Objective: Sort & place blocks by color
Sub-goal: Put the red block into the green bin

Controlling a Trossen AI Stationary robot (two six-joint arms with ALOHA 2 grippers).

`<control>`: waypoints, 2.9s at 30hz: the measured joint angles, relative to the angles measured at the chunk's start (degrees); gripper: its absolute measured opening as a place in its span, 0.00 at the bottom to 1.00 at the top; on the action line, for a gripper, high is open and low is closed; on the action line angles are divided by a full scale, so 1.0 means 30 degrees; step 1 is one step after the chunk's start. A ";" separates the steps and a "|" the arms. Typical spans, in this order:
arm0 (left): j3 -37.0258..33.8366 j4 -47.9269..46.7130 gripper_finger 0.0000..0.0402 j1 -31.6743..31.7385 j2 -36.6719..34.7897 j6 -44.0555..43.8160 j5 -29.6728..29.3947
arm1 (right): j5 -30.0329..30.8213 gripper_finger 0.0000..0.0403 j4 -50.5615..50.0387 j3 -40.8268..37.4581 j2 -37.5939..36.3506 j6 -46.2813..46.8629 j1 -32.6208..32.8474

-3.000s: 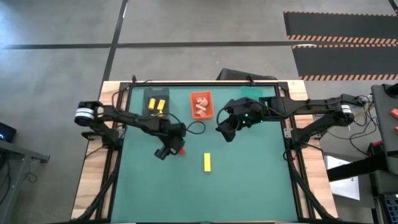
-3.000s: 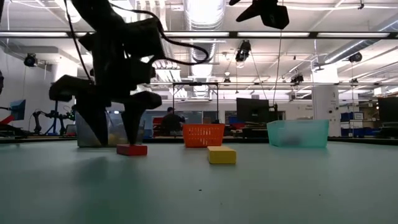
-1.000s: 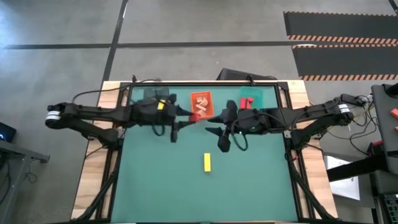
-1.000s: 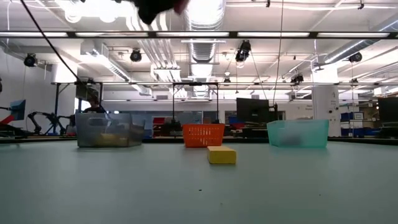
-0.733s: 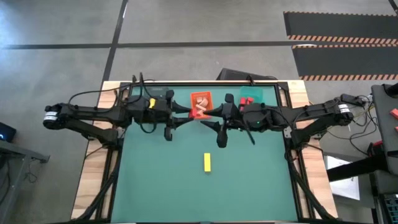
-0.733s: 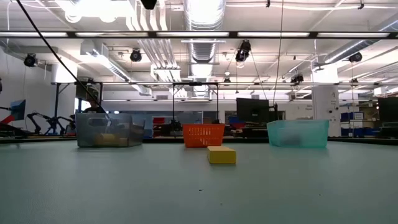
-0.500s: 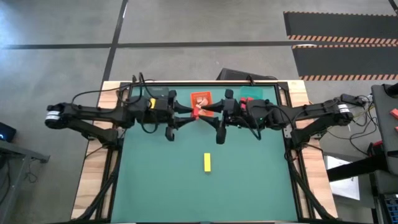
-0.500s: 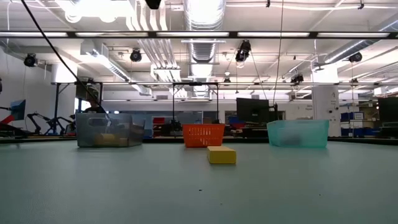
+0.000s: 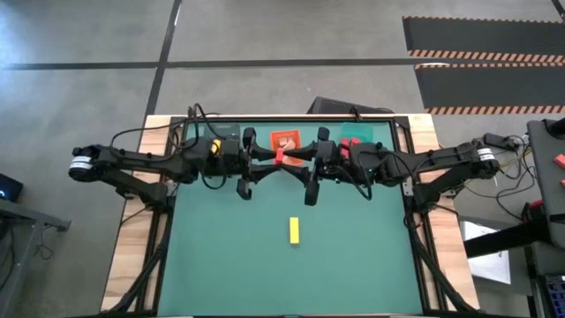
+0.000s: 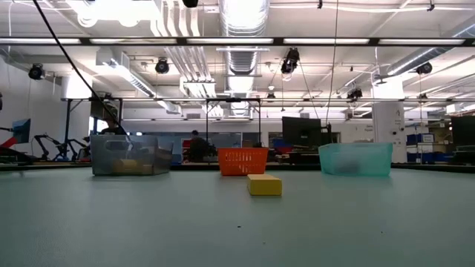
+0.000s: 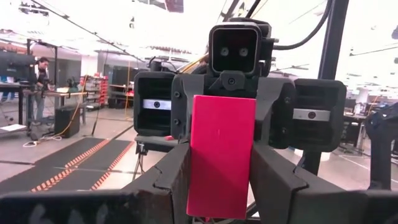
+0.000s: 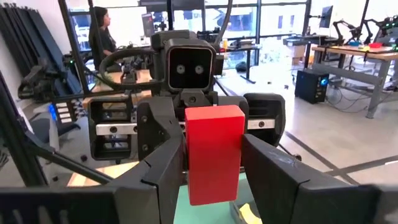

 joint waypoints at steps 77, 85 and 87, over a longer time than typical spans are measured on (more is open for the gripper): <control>-0.0284 -0.5865 0.65 0.0036 -0.0399 -0.4495 -0.1455 | -0.5035 0.31 -2.5402 0.0000 0.7416 -0.8562 -1.4054; -0.0284 -0.5868 0.65 0.0036 -0.0399 -0.4495 -0.1459 | -0.5052 0.36 -2.5398 0.0000 0.7845 -0.8301 -1.4086; -0.0284 -0.5865 0.65 0.0036 -0.0399 -0.4495 -0.1455 | -0.5053 0.39 -2.5405 0.0000 0.7734 -0.8291 -1.4086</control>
